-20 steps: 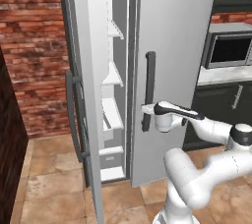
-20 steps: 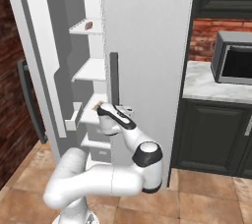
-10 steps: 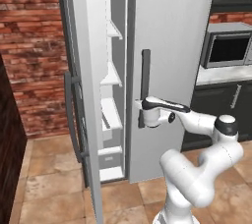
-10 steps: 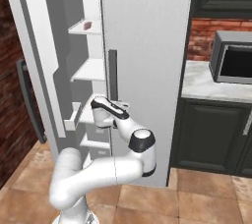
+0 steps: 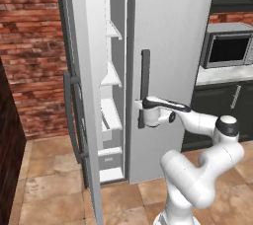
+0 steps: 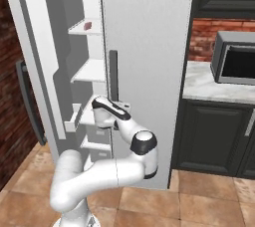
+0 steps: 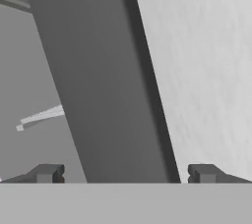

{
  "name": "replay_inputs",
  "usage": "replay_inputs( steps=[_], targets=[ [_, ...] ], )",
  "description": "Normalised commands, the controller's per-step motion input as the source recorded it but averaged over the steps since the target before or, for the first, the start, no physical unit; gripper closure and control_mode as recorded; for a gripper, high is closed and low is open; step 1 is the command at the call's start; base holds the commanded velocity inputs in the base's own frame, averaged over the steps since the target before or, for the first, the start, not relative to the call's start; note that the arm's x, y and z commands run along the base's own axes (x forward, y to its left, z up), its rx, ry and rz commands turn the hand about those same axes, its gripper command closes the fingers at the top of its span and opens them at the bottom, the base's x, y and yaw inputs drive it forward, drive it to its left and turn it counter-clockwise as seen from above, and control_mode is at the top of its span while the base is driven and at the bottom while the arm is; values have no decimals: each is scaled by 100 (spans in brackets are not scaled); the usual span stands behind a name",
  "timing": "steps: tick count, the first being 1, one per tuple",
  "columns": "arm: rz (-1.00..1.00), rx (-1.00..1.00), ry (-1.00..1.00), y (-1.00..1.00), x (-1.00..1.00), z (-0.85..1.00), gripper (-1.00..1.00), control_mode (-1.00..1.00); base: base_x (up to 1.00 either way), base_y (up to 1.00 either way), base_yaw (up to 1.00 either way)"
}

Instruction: There's a steak in the fridge that needs to be moved to the freezer for freezing. Pick up the steak from the fridge, place it on any shelf in the freezer, and close the fridge and freezer doors when done.

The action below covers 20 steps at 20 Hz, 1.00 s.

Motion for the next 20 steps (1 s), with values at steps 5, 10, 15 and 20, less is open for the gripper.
replay_inputs(
  steps=[5, 10, 15, 20],
  targets=[
    [0, 0, -11, 0, -24, 40, -100, -100, 0, 0, 0],
    [-1, 0, -22, 0, -40, 37, -100, -100, 0, 0, 0],
    [-3, 0, -22, -2, -69, 37, -100, -100, 0, 0, 0],
    [-6, 0, -8, 0, -70, 91, -100, -100, 0, 0, 0]
  ],
)
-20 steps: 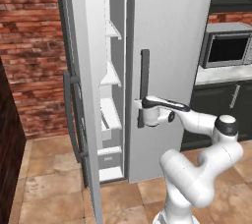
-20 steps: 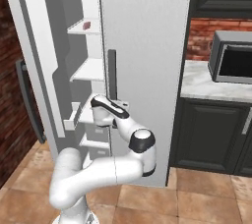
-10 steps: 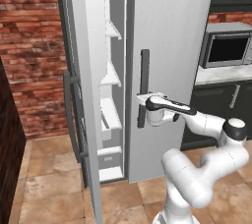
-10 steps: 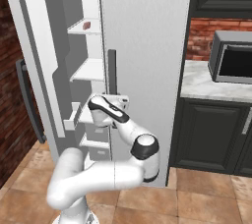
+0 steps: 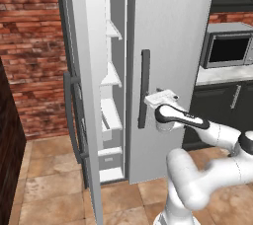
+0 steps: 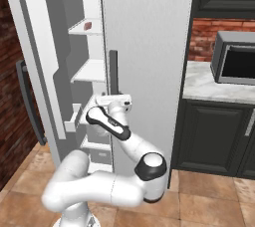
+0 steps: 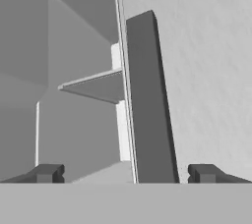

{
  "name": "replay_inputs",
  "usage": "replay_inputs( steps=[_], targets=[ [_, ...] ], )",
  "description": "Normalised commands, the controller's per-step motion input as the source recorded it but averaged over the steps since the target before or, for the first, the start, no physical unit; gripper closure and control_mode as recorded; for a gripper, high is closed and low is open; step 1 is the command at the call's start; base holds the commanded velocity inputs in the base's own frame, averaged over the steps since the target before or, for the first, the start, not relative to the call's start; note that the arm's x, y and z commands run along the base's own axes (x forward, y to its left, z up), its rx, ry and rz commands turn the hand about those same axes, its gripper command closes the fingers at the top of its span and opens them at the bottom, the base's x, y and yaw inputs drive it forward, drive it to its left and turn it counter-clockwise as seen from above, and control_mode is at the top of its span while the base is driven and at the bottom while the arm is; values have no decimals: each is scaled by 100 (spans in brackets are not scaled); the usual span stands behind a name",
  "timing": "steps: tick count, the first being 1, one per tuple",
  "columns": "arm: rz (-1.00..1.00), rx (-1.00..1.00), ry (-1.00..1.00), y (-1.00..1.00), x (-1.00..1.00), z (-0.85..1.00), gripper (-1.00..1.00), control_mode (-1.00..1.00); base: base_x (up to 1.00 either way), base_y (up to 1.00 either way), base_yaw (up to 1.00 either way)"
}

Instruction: There's a steak in the fridge that needs to be moved to the freezer for freezing. Pick up the steak from the fridge, place it on any shelf in the freezer, and close the fridge and freezer doors when done.

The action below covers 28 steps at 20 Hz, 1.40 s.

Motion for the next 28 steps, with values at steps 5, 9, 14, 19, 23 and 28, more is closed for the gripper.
replay_inputs(
  steps=[5, 9, 14, 19, 23, 28],
  targets=[
    [-5, -6, 0, 0, -52, 100, -100, -100, 0, 0, 0],
    [-9, -14, 12, 0, -46, 100, -100, -100, 0, 0, 0],
    [-14, -13, 32, 0, -43, 100, -100, -100, 0, 0, 0],
    [-24, -12, 32, 12, -46, 100, -100, -100, 0, 0, 0],
    [-24, -5, 12, 18, -62, 100, -100, -100, 0, 0, 0],
    [-25, -1, 2, 8, -79, 63, -100, -100, 0, 0, 0]
  ],
)
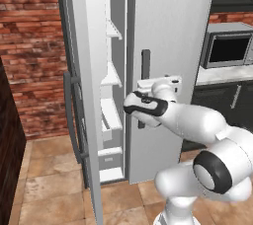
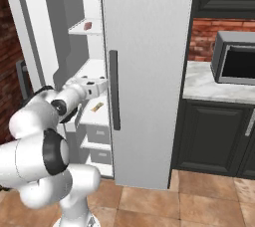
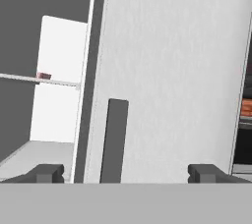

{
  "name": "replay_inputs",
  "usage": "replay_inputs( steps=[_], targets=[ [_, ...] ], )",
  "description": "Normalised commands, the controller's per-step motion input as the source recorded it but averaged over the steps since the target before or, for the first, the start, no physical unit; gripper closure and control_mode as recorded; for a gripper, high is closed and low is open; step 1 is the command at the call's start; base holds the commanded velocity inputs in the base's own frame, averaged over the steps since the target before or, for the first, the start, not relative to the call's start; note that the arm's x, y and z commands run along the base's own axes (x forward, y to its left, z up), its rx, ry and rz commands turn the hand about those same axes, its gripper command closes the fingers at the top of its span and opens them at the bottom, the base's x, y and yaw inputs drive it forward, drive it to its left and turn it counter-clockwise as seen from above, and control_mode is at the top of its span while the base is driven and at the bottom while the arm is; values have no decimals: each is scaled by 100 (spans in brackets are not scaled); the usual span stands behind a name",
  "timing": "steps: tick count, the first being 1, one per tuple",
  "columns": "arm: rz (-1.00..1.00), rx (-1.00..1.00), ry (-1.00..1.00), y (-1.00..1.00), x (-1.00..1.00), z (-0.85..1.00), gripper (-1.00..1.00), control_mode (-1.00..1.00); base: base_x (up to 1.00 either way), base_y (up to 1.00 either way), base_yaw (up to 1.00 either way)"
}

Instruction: There's a steak in the fridge that needs to be moved to the freezer for freezing. Pick up the steak from the fridge, place it on any shelf in the freezer, and close the fridge and freezer doors when done.

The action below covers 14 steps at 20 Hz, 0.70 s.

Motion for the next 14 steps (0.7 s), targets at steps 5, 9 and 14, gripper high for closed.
replay_inputs(
  steps=[5, 9, 14],
  targets=[
    [-26, 3, 0, 24, -59, 86, -100, -100, 0, 0, 0],
    [-19, 1, 2, 24, -73, 100, -100, -100, 0, 0, 0],
    [-12, 0, 12, 33, -83, 41, -100, -100, 0, 0, 0]
  ],
)
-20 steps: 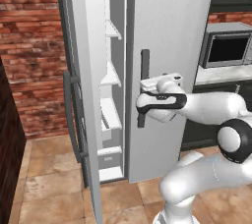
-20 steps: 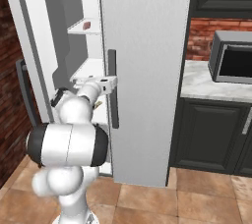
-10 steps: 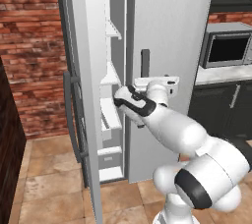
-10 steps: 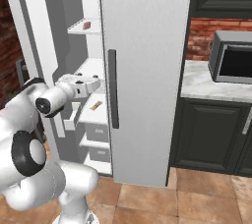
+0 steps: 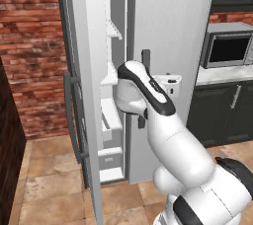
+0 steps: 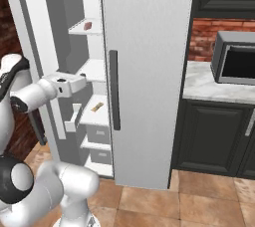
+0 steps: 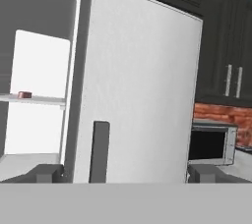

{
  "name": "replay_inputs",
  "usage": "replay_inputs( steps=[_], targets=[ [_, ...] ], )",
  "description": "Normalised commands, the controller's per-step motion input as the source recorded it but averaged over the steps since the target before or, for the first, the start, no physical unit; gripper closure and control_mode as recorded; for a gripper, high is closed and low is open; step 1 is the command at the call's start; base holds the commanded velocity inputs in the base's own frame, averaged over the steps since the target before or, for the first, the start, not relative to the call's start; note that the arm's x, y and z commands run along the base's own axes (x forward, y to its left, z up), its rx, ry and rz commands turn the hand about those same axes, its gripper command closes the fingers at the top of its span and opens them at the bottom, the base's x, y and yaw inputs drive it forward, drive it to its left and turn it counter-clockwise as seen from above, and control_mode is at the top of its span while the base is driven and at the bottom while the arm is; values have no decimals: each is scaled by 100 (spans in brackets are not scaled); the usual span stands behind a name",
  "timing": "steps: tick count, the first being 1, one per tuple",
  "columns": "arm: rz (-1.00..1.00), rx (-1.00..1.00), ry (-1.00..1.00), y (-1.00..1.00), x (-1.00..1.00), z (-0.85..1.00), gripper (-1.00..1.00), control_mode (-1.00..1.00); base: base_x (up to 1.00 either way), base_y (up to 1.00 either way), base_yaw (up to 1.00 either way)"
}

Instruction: There's a steak in the fridge that needs to be moved to the freezer for freezing. Pick up the steak from the fridge, place it on any shelf in the freezer, and close the fridge and freezer doors when done.

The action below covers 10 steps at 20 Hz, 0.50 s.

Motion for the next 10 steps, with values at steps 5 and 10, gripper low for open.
replay_inputs(
  steps=[5, 10],
  targets=[
    [-4, -6, 13, 56, -91, 1, -100, -100, 0, 0, 0],
    [-6, -35, 3, 95, -78, 2, -100, -100, 0, 0, 0]
  ],
)
